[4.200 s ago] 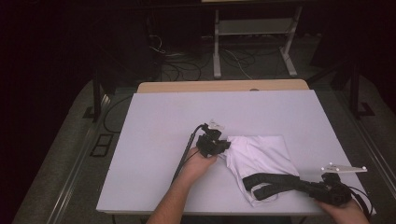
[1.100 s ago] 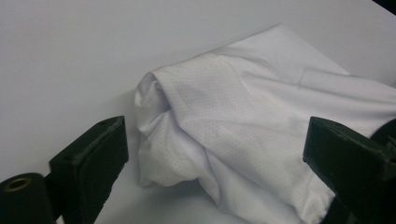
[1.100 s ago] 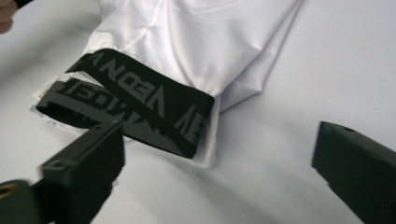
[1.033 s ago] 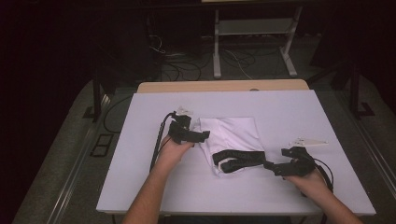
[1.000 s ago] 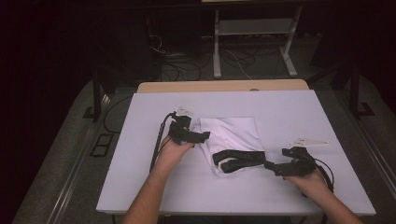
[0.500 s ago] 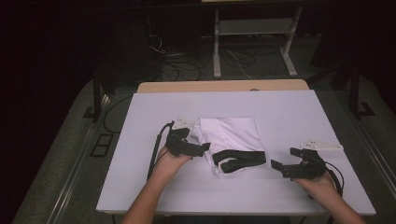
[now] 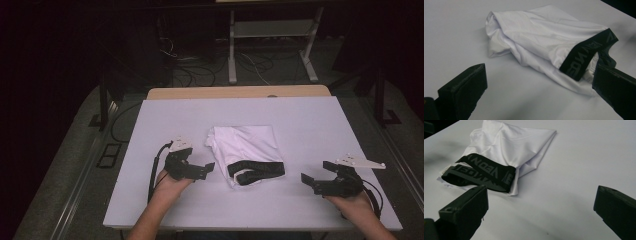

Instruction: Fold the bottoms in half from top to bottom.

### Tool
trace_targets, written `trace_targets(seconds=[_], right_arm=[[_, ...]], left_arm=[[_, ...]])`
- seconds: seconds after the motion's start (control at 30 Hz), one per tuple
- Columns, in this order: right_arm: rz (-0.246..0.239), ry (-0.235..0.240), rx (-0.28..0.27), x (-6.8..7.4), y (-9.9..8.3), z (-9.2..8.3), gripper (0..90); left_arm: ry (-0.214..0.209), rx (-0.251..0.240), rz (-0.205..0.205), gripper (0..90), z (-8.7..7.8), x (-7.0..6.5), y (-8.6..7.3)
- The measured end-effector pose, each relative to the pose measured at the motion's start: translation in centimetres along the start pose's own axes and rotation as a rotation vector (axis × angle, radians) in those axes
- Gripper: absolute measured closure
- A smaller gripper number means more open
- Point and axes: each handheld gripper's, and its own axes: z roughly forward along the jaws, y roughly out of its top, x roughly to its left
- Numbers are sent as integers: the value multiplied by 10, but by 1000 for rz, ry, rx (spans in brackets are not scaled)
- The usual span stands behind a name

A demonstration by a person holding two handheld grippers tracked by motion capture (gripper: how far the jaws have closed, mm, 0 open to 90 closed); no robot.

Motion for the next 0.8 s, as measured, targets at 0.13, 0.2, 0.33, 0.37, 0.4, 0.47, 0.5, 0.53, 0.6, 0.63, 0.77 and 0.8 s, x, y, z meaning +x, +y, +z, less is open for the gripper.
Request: trace_targets(seconds=[0.13, 0.2, 0.33, 0.37, 0.4, 0.47, 0.5, 0.53, 0.6, 0.63, 0.77, 0.8], right_arm=[[5, -9, -5, -3, -2, -3, 0], [5, -24, -11, -5, -5, -7, 0], [1, -58, -18, -11, -11, -15, 0], [14, -69, -22, -14, -14, -20, 0], [15, -73, -23, -15, -15, -22, 0], [15, -78, -26, -16, -17, -24, 0], [16, -92, -38, -18, -19, -27, 0], [17, -94, -39, -19, -20, -28, 0], [17, -104, -38, -21, -22, -30, 0], [20, -109, -37, -22, -24, -31, 0], [22, -147, -34, -28, -32, -39, 0], [24, -150, -34, -29, -34, -41, 0]], left_arm=[[16, -9, 1, 0, -10, 1, -7], [19, -13, -1, 0, -15, 2, -11], [44, -8, -4, 0, -28, 7, -21], [48, -10, -10, 0, -31, 8, -23], [53, -6, -8, 0, -33, 9, -25], [70, -4, -7, 0, -38, 11, -29], [74, -4, -5, 0, -39, 12, -30], [83, -4, -9, 0, -43, 14, -32], [87, -4, -10, 0, -45, 16, -33], [87, -4, -10, 0, -45, 16, -33], [110, -13, -34, 0, -60, 22, -44], [119, -14, -42, 0, -64, 24, -49]])
